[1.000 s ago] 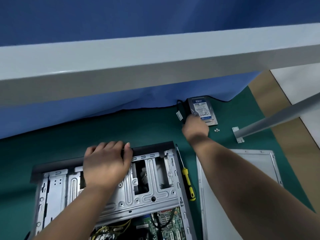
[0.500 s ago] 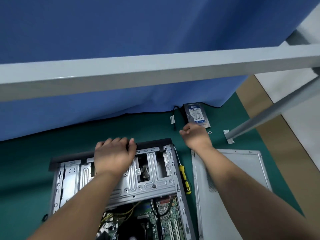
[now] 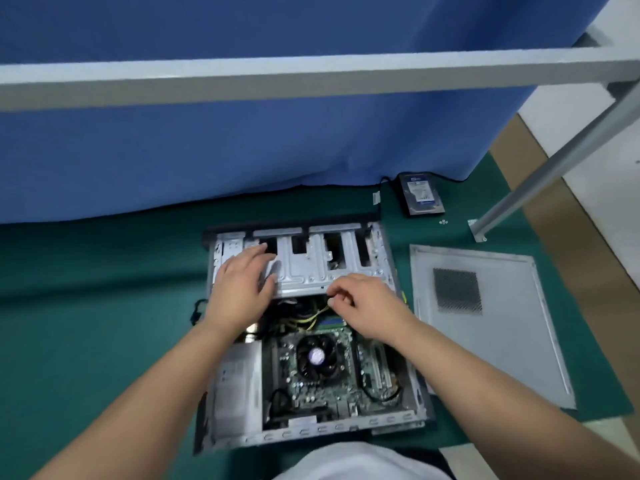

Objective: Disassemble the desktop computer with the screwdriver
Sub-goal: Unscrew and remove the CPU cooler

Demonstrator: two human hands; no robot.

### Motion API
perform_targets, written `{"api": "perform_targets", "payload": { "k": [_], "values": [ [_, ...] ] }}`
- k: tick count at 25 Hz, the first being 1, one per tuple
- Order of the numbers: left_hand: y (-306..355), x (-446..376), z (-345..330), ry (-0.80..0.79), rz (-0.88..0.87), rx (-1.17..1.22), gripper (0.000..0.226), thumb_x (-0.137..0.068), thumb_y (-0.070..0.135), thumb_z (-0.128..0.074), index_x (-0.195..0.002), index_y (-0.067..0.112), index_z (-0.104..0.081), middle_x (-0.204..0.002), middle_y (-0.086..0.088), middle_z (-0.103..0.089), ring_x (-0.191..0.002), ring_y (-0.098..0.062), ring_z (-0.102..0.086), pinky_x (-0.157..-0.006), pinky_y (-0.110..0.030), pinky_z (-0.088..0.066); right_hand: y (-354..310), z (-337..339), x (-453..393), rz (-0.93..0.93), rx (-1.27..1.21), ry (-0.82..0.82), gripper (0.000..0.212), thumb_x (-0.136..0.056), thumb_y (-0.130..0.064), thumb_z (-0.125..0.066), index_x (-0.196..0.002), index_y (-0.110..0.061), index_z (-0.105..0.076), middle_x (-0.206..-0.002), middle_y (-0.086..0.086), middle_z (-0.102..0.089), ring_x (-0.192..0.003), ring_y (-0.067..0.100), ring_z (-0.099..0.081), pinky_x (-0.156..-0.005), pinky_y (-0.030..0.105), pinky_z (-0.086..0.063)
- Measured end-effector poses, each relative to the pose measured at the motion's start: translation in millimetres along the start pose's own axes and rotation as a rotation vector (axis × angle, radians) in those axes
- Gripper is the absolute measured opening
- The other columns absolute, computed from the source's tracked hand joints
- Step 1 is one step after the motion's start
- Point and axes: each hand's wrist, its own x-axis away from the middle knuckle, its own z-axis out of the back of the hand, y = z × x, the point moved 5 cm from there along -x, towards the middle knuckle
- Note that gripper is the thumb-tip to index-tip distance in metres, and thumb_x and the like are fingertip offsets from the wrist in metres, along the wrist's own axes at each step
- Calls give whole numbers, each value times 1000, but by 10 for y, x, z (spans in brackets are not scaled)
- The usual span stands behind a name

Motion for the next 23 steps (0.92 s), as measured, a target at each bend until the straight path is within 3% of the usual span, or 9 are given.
{"api": "perform_targets", "payload": {
  "k": [2,4,7,10,13,16,19,23],
  "values": [
    [-233,413,81,-4,7,-75,43,-101,43,-50,-140,27,-57,-157,5,-47,-148,-19,-37,-122,-45,-27,-130,-306,84,32,18,-88,25,-100,-34,-58,-122,-25,-67,-104,-10,-64,-93,10,-61,-88,35,-54],
    [-391,671,58,-65,12,-136,50,-102,51,-40,-149,36,-45,-166,12,-30,-156,-12,-18,-126,-47,-18,-214,-564,120,50,62,-153,28,-100,-33,-57,-126,-24,-66,-112,-7,-63,-101,14,-61,-90,36,-53],
    [-433,740,-18,-76,61,-129,52,-105,53,-40,-156,42,-33,-171,14,-12,-158,-10,0,-126,-48,-17,-253,-832,123,49,151,-231,38,-101,-37,-57,-136,-23,-60,-129,-2,-60,-119,20,-57,-99,39,-51],
    [-412,717,-55,-30,128,-130,50,-106,52,-38,-155,45,-33,-172,13,-10,-159,-13,0,-124,-48,-19,-249,-1002,87,63,222,-240,49,-102,-38,-56,-147,-21,-51,-143,1,-54,-134,23,-45,-112,41,-43],
    [-420,714,-66,-7,143,-144,48,-106,50,-37,-154,45,-35,-171,11,-13,-158,-15,-3,-123,-48,-22,-317,-1113,-7,128,295,-174,51,-102,-34,-55,-151,-22,-46,-152,-4,-46,-138,23,-38,-116,43,-37],
    [-408,700,-67,-9,149,-167,49,-106,49,-37,-154,45,-36,-171,9,-15,-159,-17,-4,-123,-48,-22,-433,-1320,-121,231,425,-230,57,-100,-21,-55,-155,-26,-40,-160,-10,-35,-144,27,-26,-118,45,-27],
    [-396,694,-69,-5,153,-163,49,-106,46,-39,-155,44,-37,-172,8,-15,-159,-17,-4,-123,-48,-23,-457,-1473,-241,248,539,-257,55,-95,-17,-61,-148,-26,-49,-151,-6,-46,-141,31,-30,-114,44,-27],
    [-408,695,-80,9,147,-156,50,-106,46,-39,-156,44,-35,-172,8,-14,-159,-18,-3,-124,-48,-22,-353,-1463,-346,181,520,-189,28,-98,-27,-59,-124,-23,-69,-126,-4,-63,-124,27,-42,-101,42,-35]
  ]
}}
